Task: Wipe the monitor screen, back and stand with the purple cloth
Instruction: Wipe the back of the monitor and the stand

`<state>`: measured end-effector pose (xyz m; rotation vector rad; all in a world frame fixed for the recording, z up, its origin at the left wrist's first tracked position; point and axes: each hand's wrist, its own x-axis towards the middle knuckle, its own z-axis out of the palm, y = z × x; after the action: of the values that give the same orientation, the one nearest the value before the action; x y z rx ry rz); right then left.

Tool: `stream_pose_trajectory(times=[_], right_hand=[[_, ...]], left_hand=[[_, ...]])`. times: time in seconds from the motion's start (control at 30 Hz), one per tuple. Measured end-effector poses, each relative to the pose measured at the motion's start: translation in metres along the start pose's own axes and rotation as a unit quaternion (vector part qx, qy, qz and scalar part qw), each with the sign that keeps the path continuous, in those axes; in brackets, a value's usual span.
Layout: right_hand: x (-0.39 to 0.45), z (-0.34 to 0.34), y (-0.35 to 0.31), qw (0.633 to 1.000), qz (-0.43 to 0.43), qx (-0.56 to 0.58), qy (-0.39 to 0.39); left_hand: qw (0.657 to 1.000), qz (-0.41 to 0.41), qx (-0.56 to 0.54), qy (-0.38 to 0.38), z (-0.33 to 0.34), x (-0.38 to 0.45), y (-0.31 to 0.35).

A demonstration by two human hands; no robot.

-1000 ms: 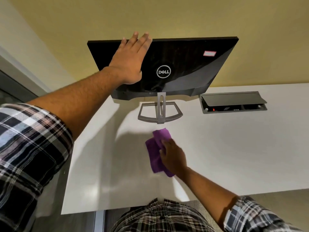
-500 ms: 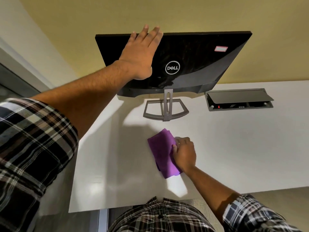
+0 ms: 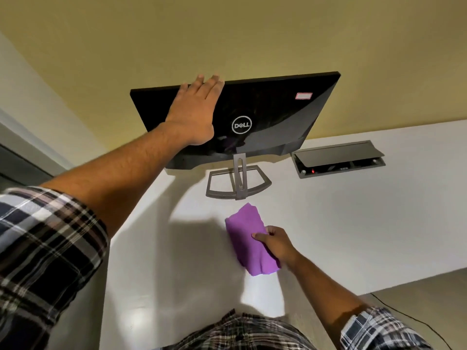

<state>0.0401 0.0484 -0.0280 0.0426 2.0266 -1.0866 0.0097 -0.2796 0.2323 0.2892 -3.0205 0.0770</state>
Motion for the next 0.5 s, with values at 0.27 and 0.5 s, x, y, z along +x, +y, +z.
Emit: stream_pose_trajectory(times=[0.27, 0.5], right_hand=[[-0.029, -0.043, -0.085, 0.945, -0.101, 0.294, 0.101], [-0.034, -0.072, -0.172, 0.861, -0.215, 0.401, 0.227]], left_hand=[[0.999, -0.021, -0.028, -0.007, -0.004, 0.003, 0.012], [0.999, -0.003, 0.002, -0.050, -0.002, 0.019, 0.033]])
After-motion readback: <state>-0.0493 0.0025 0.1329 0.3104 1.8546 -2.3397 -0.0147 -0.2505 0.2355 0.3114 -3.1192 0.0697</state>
